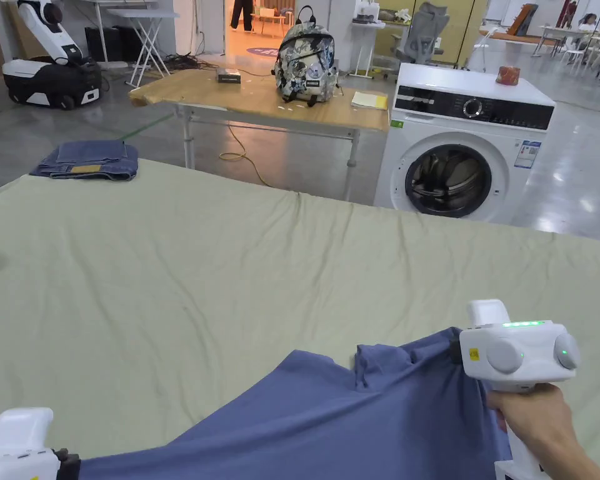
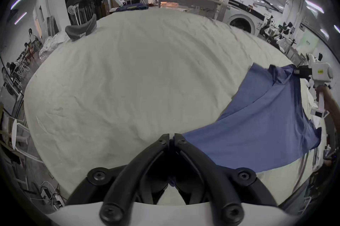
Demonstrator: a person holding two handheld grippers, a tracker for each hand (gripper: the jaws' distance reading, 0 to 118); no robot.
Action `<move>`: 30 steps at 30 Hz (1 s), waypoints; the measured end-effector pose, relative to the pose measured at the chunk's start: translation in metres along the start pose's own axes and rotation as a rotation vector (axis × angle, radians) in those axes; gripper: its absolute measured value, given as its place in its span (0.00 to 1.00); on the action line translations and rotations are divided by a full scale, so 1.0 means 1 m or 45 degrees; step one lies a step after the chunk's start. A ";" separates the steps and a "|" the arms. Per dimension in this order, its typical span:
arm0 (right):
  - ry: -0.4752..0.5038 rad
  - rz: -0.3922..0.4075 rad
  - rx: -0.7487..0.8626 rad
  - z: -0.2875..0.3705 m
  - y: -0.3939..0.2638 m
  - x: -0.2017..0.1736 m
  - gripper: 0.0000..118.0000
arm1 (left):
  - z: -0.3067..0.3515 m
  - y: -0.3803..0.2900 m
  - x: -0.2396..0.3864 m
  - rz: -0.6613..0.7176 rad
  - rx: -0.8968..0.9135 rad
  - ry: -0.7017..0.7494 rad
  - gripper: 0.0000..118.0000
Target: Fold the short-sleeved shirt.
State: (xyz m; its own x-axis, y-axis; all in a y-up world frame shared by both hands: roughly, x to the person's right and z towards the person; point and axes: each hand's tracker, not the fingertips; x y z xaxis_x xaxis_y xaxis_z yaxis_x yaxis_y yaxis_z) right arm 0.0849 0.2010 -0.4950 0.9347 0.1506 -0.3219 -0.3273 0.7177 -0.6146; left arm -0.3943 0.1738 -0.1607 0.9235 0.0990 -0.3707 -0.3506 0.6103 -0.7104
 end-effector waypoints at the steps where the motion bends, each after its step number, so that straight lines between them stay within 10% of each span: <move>1: -0.009 -0.006 0.036 0.013 0.004 0.003 0.01 | 0.004 0.005 0.001 -0.005 0.013 -0.015 0.00; 30: -0.427 -0.299 0.781 0.297 0.170 0.141 0.01 | 0.180 0.359 0.141 -0.226 0.799 -0.179 0.00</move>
State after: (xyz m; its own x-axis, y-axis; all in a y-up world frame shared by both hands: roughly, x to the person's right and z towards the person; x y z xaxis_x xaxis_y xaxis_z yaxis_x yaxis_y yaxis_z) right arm 0.2020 0.5458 -0.4313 0.9949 0.0758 0.0667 -0.0692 0.9930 -0.0957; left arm -0.3618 0.5478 -0.3602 0.9852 0.0306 -0.1687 -0.0736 0.9642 -0.2549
